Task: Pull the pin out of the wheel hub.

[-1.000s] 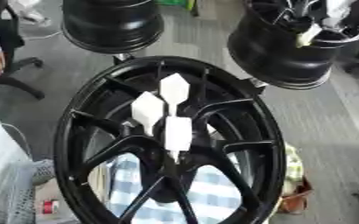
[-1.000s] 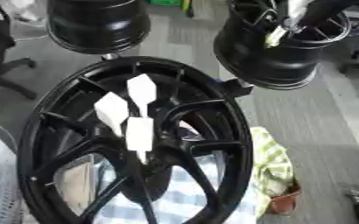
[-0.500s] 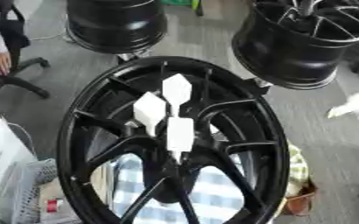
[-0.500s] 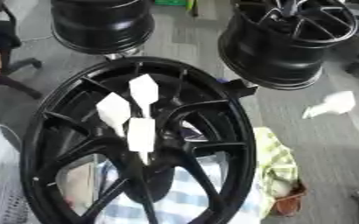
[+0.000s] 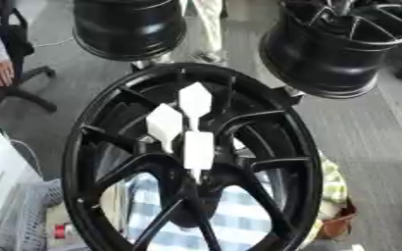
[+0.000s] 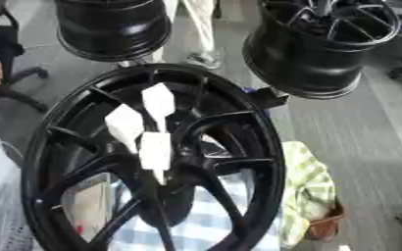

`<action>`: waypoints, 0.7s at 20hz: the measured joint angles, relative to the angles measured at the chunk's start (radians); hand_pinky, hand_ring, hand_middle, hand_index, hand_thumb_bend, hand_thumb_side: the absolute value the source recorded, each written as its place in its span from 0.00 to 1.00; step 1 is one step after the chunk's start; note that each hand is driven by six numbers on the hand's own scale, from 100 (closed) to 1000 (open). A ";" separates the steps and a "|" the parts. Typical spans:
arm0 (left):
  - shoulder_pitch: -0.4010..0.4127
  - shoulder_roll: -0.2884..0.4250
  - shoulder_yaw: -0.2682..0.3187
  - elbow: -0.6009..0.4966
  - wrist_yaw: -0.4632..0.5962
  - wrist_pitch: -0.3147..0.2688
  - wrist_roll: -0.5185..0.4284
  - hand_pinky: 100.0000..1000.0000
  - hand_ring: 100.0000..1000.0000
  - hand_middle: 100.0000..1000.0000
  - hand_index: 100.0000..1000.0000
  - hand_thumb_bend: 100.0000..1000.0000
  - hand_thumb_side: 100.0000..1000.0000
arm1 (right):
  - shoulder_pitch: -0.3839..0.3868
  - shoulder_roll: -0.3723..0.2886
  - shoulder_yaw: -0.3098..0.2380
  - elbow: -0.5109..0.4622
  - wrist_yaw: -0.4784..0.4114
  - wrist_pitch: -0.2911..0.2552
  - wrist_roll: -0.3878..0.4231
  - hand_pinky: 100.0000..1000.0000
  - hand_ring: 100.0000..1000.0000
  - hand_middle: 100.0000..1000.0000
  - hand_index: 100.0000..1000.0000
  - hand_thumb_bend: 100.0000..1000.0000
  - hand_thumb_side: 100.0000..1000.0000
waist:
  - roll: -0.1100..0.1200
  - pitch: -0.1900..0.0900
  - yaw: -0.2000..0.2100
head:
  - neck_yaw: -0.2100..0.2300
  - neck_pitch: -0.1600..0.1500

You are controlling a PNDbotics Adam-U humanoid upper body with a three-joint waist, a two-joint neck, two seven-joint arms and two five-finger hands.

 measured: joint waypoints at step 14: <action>-0.005 0.000 0.000 0.000 0.000 -0.003 0.002 0.75 0.76 0.66 0.88 0.09 0.51 | 0.147 -0.011 0.043 -0.501 -0.414 -0.054 -0.170 0.77 0.62 0.59 0.74 0.32 0.25 | 0.003 0.001 0.002 | 0.000 0.000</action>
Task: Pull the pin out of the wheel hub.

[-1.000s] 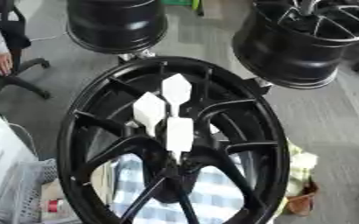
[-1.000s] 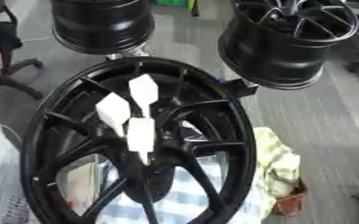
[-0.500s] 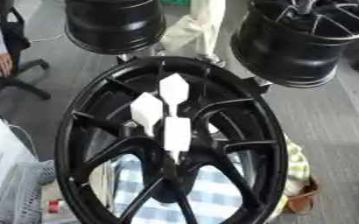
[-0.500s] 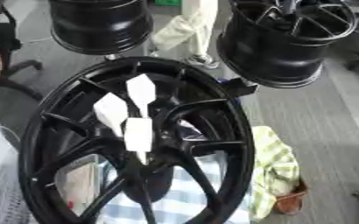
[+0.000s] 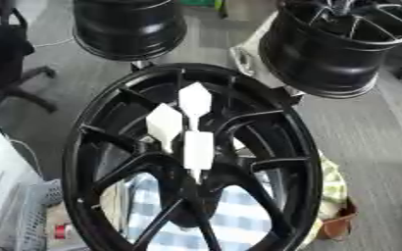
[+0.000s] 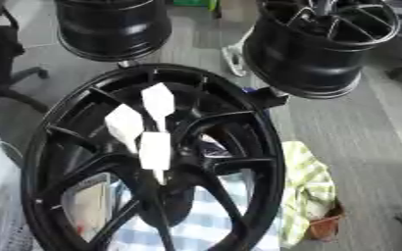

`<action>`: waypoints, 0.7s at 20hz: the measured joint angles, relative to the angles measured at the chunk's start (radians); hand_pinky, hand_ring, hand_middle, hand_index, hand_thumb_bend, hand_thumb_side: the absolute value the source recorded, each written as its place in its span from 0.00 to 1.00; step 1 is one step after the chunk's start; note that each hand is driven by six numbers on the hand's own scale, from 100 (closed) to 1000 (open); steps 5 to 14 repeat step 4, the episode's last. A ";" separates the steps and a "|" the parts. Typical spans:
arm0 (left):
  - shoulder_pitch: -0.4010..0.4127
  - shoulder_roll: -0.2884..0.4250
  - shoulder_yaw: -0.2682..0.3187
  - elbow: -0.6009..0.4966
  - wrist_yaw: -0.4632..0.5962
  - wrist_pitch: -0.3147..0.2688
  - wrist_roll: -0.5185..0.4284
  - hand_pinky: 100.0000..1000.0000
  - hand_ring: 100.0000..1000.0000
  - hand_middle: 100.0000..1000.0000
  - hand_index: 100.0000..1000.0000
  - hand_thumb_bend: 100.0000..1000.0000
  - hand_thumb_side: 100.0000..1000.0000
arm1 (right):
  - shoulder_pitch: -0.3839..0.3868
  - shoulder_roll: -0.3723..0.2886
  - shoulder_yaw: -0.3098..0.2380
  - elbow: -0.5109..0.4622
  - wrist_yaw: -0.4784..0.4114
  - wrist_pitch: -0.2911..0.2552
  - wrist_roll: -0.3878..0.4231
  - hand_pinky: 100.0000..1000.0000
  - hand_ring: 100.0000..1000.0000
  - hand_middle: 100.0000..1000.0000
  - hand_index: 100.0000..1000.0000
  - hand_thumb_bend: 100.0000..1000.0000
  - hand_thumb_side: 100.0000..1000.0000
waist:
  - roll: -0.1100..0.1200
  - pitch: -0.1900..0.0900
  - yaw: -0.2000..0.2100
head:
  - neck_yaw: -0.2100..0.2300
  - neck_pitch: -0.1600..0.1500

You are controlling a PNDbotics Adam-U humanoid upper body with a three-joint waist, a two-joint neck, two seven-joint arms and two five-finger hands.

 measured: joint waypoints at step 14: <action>-0.003 0.000 0.000 0.000 0.000 -0.002 0.002 0.75 0.76 0.66 0.88 0.09 0.51 | 0.047 0.000 0.000 -0.154 -0.145 -0.039 -0.056 0.77 0.62 0.58 0.74 0.32 0.24 | 0.001 0.000 0.000 | 0.000 0.000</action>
